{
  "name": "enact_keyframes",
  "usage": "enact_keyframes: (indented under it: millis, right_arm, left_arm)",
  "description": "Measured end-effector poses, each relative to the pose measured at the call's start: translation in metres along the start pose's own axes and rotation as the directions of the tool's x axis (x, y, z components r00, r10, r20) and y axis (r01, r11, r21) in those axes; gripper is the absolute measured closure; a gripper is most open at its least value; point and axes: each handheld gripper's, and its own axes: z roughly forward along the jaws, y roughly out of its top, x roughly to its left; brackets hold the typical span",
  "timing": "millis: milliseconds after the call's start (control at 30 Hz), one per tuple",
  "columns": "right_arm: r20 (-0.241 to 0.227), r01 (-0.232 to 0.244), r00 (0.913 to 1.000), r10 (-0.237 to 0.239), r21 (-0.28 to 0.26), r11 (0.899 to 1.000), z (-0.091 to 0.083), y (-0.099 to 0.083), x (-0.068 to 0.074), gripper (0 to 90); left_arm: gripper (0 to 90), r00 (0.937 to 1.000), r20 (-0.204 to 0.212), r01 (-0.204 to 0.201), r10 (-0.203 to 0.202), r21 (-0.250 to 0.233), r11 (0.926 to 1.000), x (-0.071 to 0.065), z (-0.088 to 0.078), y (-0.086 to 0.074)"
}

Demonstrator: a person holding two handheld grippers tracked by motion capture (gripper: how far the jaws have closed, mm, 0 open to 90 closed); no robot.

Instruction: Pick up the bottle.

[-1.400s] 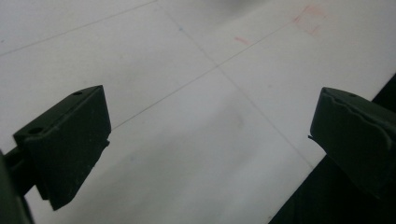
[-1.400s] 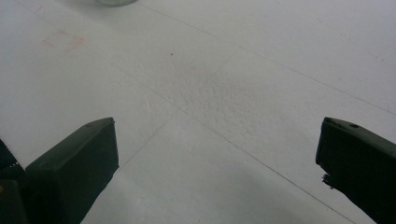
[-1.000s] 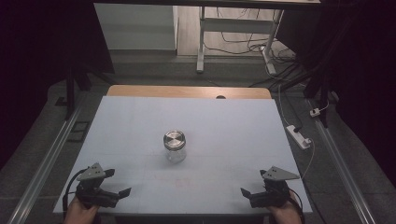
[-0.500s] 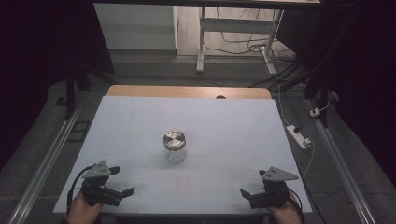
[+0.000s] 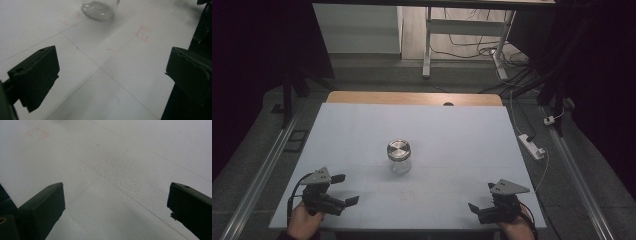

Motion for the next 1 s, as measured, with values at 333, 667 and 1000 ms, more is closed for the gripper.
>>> enact_keyframes:
  millis: [333,667,1000]
  right_arm:
    - [0.0,0.004,1.0,-0.004,0.0,1.0,0.0,0.0,0.0,2.0]
    - [0.0,0.002,1.0,-0.002,0.0,1.0,0.0,0.0,0.0,2.0]
    - [-0.001,0.004,1.0,-0.004,0.001,1.0,0.0,0.0,0.0,2.0]
  left_arm:
    - [0.0,0.9989,-0.039,-0.025,0.026,0.036,0.9991,0.002,0.013,0.014]
    - [0.0,0.9934,-0.092,-0.062,0.067,0.062,0.9962,0.001,0.033,0.033]
    - [0.0,0.9926,-0.092,-0.068,0.078,0.104,0.9922,0.005,0.056,0.051]
